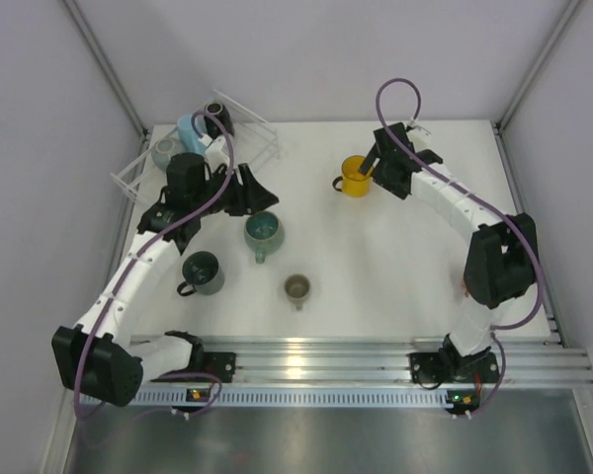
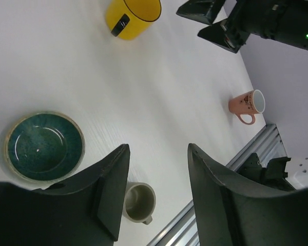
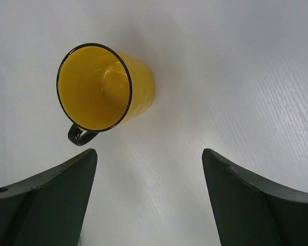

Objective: Load the cups into the dish rack

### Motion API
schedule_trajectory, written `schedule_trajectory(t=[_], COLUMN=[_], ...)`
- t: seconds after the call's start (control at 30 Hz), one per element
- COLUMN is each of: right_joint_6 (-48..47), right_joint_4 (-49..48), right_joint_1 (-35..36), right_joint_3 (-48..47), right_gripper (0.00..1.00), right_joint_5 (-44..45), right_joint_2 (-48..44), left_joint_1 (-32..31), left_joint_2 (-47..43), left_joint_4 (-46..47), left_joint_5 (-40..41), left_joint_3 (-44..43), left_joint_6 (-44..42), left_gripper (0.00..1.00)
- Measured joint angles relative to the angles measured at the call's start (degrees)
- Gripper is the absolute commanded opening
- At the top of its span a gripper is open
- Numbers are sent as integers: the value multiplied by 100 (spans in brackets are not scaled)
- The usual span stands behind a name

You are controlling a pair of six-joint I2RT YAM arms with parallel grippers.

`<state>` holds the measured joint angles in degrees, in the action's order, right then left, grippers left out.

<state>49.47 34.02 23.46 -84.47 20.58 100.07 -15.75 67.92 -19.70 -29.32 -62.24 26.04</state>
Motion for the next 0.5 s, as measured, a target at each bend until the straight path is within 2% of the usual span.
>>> schedule_trajectory(t=[0.23, 0.33, 0.5], right_joint_6=[-39, -46, -70], right_joint_4=[-400, -658, -988], right_joint_1=[0, 0, 0], right_joint_3=[-120, -238, -428], right_gripper=[74, 66, 63], right_joint_5=[-55, -98, -136], right_joint_2=[555, 817, 1226], left_joint_1=[-7, -7, -7], left_joint_2=[-472, -544, -647], left_joint_4=[203, 216, 243], left_joint_5=[-273, -361, -389], left_joint_3=[393, 452, 461], left_joint_6=[306, 391, 413], left_gripper=[55, 55, 55])
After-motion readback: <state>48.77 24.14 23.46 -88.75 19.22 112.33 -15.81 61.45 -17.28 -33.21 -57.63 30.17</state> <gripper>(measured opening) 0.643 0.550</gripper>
